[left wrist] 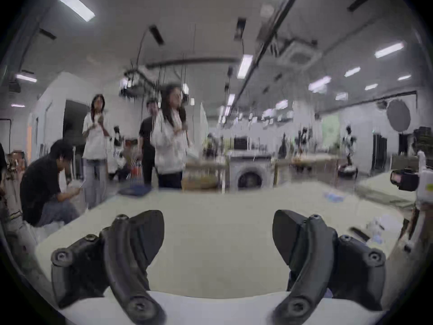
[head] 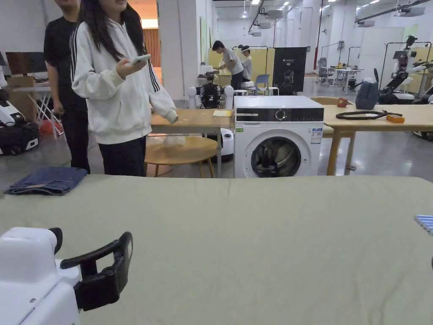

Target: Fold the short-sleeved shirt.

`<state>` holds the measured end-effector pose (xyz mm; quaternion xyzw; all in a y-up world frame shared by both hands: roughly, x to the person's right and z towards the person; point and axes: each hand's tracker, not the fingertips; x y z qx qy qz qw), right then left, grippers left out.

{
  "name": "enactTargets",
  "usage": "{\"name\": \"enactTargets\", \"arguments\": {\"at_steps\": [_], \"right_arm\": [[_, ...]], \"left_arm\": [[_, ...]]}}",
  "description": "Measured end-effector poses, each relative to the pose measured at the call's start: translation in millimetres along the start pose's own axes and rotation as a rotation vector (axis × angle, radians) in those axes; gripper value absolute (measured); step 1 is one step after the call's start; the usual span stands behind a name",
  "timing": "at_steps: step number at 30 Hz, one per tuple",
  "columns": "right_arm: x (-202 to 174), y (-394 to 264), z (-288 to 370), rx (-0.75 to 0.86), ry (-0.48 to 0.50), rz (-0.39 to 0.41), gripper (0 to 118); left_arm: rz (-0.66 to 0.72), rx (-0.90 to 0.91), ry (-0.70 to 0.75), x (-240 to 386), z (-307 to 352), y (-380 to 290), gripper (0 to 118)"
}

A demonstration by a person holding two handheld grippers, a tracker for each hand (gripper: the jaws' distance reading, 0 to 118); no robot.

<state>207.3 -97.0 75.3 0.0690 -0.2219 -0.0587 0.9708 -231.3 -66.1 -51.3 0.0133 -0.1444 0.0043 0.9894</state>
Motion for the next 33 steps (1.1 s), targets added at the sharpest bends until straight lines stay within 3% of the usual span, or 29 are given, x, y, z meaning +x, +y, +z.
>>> {"name": "enactTargets", "arguments": {"at_steps": [2, 3, 4, 5, 6, 7, 9, 10, 14, 18, 19, 20, 21, 22, 23, 25, 29, 33], "right_arm": [[-11, 9, 8, 0.1, 0.015, -0.041, 99], [-16, 13, 10, 0.126, 0.042, -0.052, 97], [-22, 16, 11, 0.115, 0.07, -0.047, 97], [-27, 19, 10, 0.09, 0.103, -0.025, 96], [-34, 20, 10, 0.073, 0.138, 0.004, 73], [-41, 18, 12, 0.102, 0.145, 0.036, 7], [-60, -1, 15, 0.162, 0.062, 0.097, 0], [-63, -4, 13, 0.129, 0.125, 0.124, 0], [-66, -13, 14, 0.069, 0.152, 0.067, 0], [-61, -24, 14, 0.015, 0.145, 0.062, 0], [-57, -16, 16, 0.005, 0.144, 0.062, 0], [-57, -20, 16, -0.008, 0.14, 0.066, 0], [-57, -25, 16, -0.02, 0.136, 0.07, 0], [-57, -28, 17, -0.03, 0.134, 0.074, 0], [-57, -23, 17, -0.042, 0.131, 0.079, 0], [-57, -29, 18, -0.061, 0.122, 0.088, 0], [-61, -32, 15, -0.098, 0.118, 0.102, 0], [-70, -31, 15, -0.113, 0.134, 0.102, 0]], "left_arm": [[0.041, 0.093, -0.081, 4, 9, 16, 89], [0.064, 0.116, -0.097, 6, 11, 22, 61], [0.082, 0.124, -0.093, 7, 11, 26, 23], [0.087, 0.119, -0.086, 8, 9, 28, 0], [0.11, 0.136, -0.094, 5, 11, 28, 0], [0.135, 0.114, -0.159, 2, 9, 28, 0], [0.21, 0.065, -0.212, -7, 1, 21, 0], [0.243, 0.049, -0.225, -14, -1, 15, 0], [0.467, -0.098, -0.267, -64, -17, -20, 0], [0.836, -0.415, -0.515, -131, -41, -89, 0], [0.916, -0.501, -0.553, -143, -47, -111, 11], [0.965, -0.58, -0.528, -152, -48, -133, 32], [0.971, -0.648, -0.489, -162, -47, -156, 66], [0.963, -0.697, -0.456, -167, -44, -174, 91], [0.934, -0.732, -0.423, -168, -40, -190, 105], [0.947, -0.81, -0.4, -173, -35, -220, 109], [1.193, -0.867, -0.352, -182, -37, -276, 109], [1.371, -0.743, -0.482, -176, -50, -289, 109]]}}
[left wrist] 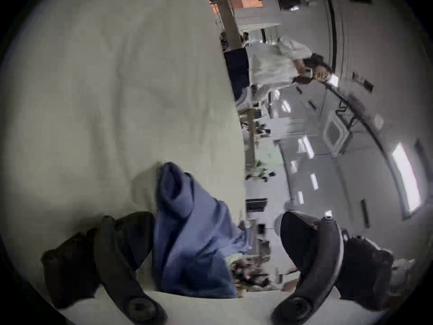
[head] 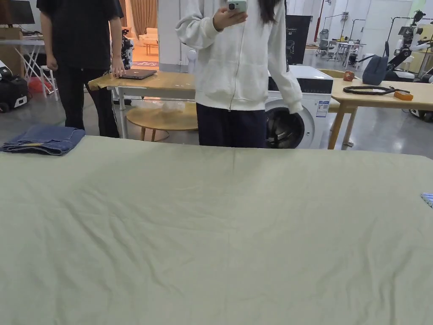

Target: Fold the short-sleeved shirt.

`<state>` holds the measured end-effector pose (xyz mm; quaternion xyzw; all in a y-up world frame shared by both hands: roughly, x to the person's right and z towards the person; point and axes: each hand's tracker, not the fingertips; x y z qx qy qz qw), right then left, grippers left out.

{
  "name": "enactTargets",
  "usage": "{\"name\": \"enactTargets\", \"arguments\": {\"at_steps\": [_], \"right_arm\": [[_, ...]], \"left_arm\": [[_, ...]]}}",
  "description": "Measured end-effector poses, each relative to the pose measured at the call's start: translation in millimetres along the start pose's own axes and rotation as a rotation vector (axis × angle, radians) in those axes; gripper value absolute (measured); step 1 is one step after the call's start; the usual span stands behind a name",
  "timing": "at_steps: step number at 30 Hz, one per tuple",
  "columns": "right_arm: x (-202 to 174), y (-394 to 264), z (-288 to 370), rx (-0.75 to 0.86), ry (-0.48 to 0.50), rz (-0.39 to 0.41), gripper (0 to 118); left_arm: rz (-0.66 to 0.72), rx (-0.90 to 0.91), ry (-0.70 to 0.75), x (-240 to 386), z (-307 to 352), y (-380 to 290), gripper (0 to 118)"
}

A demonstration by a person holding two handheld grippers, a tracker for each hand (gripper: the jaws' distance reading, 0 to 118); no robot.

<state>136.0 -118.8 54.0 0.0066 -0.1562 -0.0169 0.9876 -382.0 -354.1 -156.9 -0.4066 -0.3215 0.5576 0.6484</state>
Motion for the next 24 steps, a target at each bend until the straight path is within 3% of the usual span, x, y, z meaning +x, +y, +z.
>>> {"name": "enactTargets", "arguments": {"at_steps": [1, 2, 4, 5, 6, 7, 8, 15, 20, 24], "right_arm": [[-2, -1, 0, 0.0, 0.001, 0.001, 0], [-7, 2, -3, -0.001, 0.002, 0.002, 0], [-8, 2, -3, -0.002, 0.009, 0.0, 0], [-9, 2, -3, -0.004, 0.01, 0.001, 0], [-14, 3, -5, -0.008, 0.013, 0.003, 0], [-14, 4, -5, -0.009, 0.015, 0.009, 0], [-15, 4, -4, -0.01, 0.013, 0.016, 0], [-17, 12, -4, -0.002, 0.001, 0.031, 0], [-16, 14, -3, 0.017, -0.007, 0.021, 0], [-20, 9, -8, 0.001, 0.015, -0.013, 0]], "left_arm": [[0.019, -0.026, 0.026, -2, -9, -1, 105], [0.023, -0.048, 0.039, -3, -20, -2, 92], [0.019, -0.123, 0.191, -3, -43, -9, 25], [-0.012, -0.124, 0.301, -3, -54, -14, 3], [-0.045, -0.136, 0.392, -4, -60, -20, 3], [-0.049, -0.106, 0.28, -13, -56, -5, 3], [-0.036, -0.117, 0.262, -10, -55, -2, 3], [0.087, 0.062, 0.259, -3, 25, 31, 0], [0.021, 0.246, 0.432, 13, 109, 69, 0], [-0.104, 0.205, 0.494, 63, 100, 38, 0]]}}
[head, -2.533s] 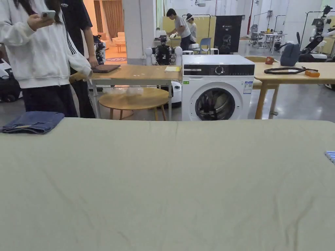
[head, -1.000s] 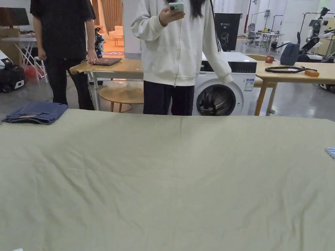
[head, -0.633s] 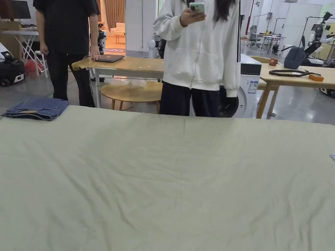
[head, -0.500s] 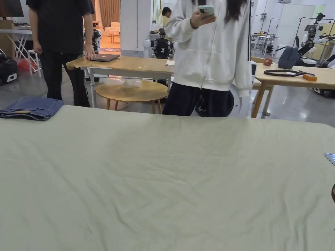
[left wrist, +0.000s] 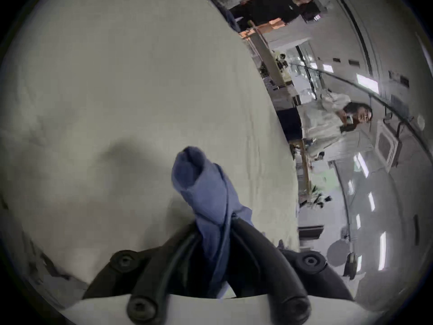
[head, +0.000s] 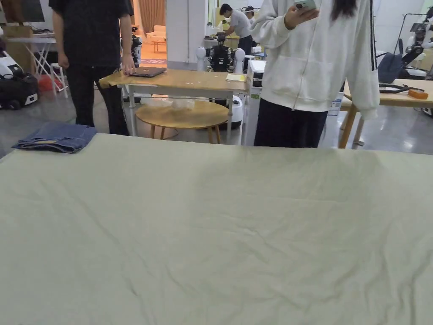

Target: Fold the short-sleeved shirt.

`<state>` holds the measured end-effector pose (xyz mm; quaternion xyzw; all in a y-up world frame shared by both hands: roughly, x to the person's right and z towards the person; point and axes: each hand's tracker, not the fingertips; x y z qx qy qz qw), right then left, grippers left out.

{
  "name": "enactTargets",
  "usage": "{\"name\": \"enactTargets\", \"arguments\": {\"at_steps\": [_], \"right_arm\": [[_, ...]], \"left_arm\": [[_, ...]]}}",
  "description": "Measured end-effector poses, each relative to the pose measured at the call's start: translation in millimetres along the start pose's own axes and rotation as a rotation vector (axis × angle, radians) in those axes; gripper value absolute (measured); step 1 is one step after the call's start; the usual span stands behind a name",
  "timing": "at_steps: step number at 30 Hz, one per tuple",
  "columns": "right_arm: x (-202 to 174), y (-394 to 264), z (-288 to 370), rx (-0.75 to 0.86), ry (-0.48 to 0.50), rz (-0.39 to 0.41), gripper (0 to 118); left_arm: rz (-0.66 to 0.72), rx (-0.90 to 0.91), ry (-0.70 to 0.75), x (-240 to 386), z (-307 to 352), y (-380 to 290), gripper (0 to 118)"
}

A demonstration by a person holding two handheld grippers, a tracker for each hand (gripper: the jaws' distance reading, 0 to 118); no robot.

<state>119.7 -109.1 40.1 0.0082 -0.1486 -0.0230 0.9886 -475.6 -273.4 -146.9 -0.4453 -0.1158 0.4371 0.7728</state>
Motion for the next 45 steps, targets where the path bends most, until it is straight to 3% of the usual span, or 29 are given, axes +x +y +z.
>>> {"name": "enactTargets", "arguments": {"at_steps": [3, 6, 10, 13, 16, 17, 20, 21, 23, 24, 25, 26, 27, 30, 32, 34, 37, 40, 45], "right_arm": [[-6, -1, -2, -0.01, 0.027, -0.003, 0], [-11, 0, 1, 0.001, 0.05, 0.014, 0], [-7, 5, 11, 0.028, 0.056, 0.032, 0], [3, 7, 20, 0.046, 0.04, 0.031, 0], [17, 6, 29, 0.047, 0.006, 0.017, 0], [22, 6, 31, 0.047, -0.006, 0.009, 0], [35, 2, 37, 0.035, -0.031, -0.011, 0], [39, 1, 39, 0.032, -0.04, -0.013, 0], [43, -1, 40, 0.027, -0.053, -0.017, 0], [46, -2, 41, 0.026, -0.058, -0.021, 0], [47, -2, 41, 0.027, -0.061, -0.027, 0], [48, -3, 40, 0.027, -0.063, -0.033, 0], [49, -3, 40, 0.03, -0.063, -0.04, 0], [49, -6, 38, 0.03, -0.052, -0.063, 0], [49, -8, 37, 0.027, -0.043, -0.077, 0], [47, -10, 35, 0.021, -0.037, -0.076, 0], [45, -11, 36, 0.008, -0.022, -0.072, 0], [45, -11, 40, 0.005, -0.025, -0.046, 0], [53, -5, 45, 0.02, -0.053, -0.04, 0]], "left_arm": [[-0.124, -0.007, 0.05, 41, -4, -11, 0], [-0.222, -0.044, -0.011, 94, -22, -41, 0], [-0.411, -0.07, 0.061, 145, -70, -76, 0], [-0.511, -0.134, 0.133, 156, -120, -97, 0], [-0.524, -0.229, 0.158, 156, -161, -119, 0], [-0.506, -0.271, 0.162, 154, -170, -123, 7], [-0.498, -0.279, 0.074, 157, -166, -135, 81], [-0.494, -0.253, 0.005, 160, -157, -134, 92], [-0.485, -0.162, -0.078, 169, -131, -129, 92], [-0.487, -0.102, -0.117, 172, -116, -123, 81], [-0.495, -0.042, -0.143, 174, -101, -119, 55], [-0.509, 0.006, -0.127, 176, -90, -115, 15], [-0.562, 0.06, -0.035, 184, -84, -117, 0], [-0.879, 0.23, 0.339, 182, -91, -142, 0], [-1.018, 0.156, 0.421, 174, -112, -163, 0], [-0.957, -0.007, 0.294, 162, -132, -186, 0], [-0.958, -0.162, 0.244, 155, -167, -229, 0], [-1.064, -0.186, 0.235, 164, -186, -267, 0], [-1.011, -0.224, 0.142, 178, -190, -265, 0]]}}
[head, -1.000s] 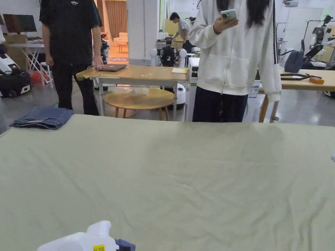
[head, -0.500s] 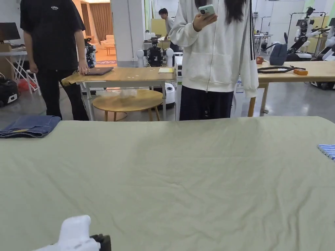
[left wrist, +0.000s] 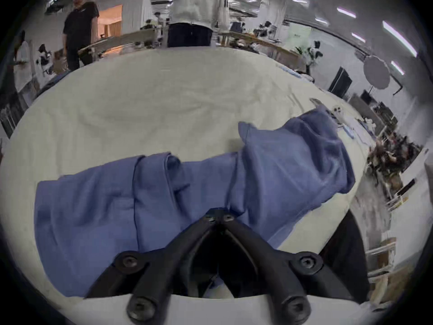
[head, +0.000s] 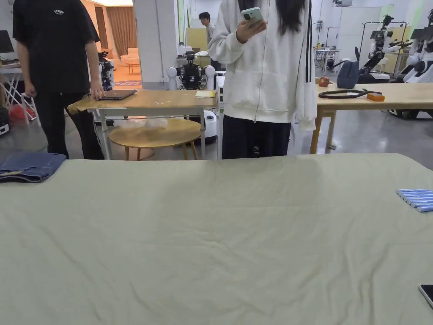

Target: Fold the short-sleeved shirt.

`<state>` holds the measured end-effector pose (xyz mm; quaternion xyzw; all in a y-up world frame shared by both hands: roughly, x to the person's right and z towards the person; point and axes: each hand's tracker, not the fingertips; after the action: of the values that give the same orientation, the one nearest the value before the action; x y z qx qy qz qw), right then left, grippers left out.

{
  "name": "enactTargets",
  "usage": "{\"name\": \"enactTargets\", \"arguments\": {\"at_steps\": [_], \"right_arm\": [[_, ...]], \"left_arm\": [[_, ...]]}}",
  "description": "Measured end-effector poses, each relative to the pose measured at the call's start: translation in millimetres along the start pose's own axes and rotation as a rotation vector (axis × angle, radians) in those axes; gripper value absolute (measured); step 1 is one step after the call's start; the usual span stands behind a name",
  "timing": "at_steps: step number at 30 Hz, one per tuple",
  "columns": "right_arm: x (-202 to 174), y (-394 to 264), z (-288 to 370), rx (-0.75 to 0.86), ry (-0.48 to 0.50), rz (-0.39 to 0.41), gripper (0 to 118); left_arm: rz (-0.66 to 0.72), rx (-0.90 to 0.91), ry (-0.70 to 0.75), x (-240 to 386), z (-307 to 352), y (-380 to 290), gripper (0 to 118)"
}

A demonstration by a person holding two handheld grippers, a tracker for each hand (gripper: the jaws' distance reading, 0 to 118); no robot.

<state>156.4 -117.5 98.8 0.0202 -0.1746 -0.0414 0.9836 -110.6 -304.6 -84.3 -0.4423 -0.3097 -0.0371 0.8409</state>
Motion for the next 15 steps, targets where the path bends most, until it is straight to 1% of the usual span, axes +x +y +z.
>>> {"name": "enactTargets", "arguments": {"at_steps": [2, 3, 5, 7, 8, 9, 10, 11, 12, 15], "right_arm": [[3, 1, 0, 0.006, -0.01, -0.004, 0], [3, 2, 1, 0.007, -0.015, -0.005, 0], [4, 3, 0, 0.007, -0.017, -0.01, 0], [2, 2, -2, 0.002, -0.016, -0.017, 0], [1, 1, -4, 0.0, -0.015, -0.018, 0], [-1, 1, -6, -0.004, -0.011, -0.019, 0], [-3, -1, -7, -0.008, -0.007, -0.019, 0], [-6, -1, -8, -0.011, -0.002, -0.02, 0], [-9, -2, -9, -0.014, 0.005, -0.02, 0], [-17, -5, -13, -0.025, 0.025, -0.019, 0]], "left_arm": [[0.055, 0.018, -0.083, -15, 10, 8, 0], [0.104, 0.036, -0.134, -27, 18, 12, 0], [0.279, 0.097, -0.278, -59, 38, 18, 0], [0.467, 0.187, -0.447, -105, 60, 21, 0], [0.559, 0.242, -0.52, -128, 71, 19, 7], [0.623, 0.299, -0.564, -150, 80, 14, 42], [0.687, 0.357, -0.603, -171, 88, 10, 79], [0.718, 0.381, -0.609, -189, 94, 4, 109], [0.737, 0.399, -0.612, -208, 98, -4, 118], [0.807, 0.403, -0.548, -249, 103, -29, 118]]}}
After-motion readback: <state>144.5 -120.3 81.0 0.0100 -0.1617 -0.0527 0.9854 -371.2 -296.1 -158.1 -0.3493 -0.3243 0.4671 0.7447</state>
